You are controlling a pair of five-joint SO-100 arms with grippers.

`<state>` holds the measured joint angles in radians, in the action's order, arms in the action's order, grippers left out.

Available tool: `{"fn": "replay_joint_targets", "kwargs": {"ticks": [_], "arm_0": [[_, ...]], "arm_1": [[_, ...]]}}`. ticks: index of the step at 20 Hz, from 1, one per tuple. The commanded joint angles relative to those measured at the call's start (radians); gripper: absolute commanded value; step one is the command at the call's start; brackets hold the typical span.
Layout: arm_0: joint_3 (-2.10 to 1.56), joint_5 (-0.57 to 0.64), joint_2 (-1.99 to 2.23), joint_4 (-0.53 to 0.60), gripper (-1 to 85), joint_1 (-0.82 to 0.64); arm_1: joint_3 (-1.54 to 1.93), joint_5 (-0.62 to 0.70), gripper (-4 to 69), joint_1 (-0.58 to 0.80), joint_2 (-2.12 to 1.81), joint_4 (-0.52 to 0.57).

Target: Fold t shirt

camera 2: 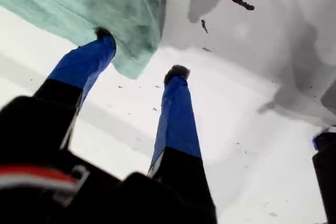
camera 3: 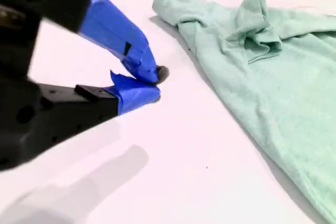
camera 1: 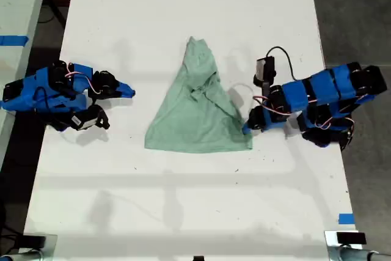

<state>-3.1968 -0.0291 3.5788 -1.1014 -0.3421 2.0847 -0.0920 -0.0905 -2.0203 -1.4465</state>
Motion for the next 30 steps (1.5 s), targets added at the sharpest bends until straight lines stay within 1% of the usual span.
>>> {"fn": "replay_joint_targets", "kwargs": {"ticks": [1,3,6,8,9,11,14,17,20,22,25,29,30], "arm_0": [[-0.009,0.006,0.008,0.009,-0.2,-0.005],[-0.009,0.006,0.008,0.009,-0.2,-0.009],[-0.009,0.006,0.008,0.009,-0.2,-0.008],[-0.009,0.006,0.008,0.009,-0.2,-0.006],[-0.009,0.006,0.008,0.009,-0.2,-0.006],[-0.009,0.005,0.008,0.009,-0.2,-0.006],[-0.009,0.005,0.008,0.009,-0.2,-0.005],[-0.009,0.005,0.008,0.009,-0.2,-0.005],[-0.009,0.005,0.008,0.009,-0.2,-0.008],[-0.009,0.002,0.008,0.009,-0.2,-0.008],[-0.009,0.0,0.008,0.009,-0.2,-0.011],[-0.009,0.0,0.008,0.009,-0.2,-0.009],[-0.009,0.0,0.008,0.009,-0.2,-0.009]], "arm_1": [[0.075,-0.006,21.2,-0.002,0.006,0.15],[0.126,0.005,21.2,0.011,0.014,0.221],[0.15,0.0,21.0,0.029,0.032,0.262],[0.172,0.005,20.3,0.034,0.046,0.316],[0.179,0.014,16.5,0.034,0.055,0.342],[0.206,0.012,-0.2,0.038,0.063,0.387],[0.221,0.003,-0.5,0.038,0.043,0.382],[0.114,0.009,-0.5,0.037,0.003,0.209],[-0.087,0.041,-0.6,0.037,0.005,0.015],[-0.245,0.078,-0.6,0.038,0.055,-0.081],[-0.529,0.149,-0.6,0.04,0.233,-0.166],[-1.101,0.267,-0.6,0.035,0.701,-0.278],[-1.195,0.288,-0.6,0.037,0.796,-0.268]]}}
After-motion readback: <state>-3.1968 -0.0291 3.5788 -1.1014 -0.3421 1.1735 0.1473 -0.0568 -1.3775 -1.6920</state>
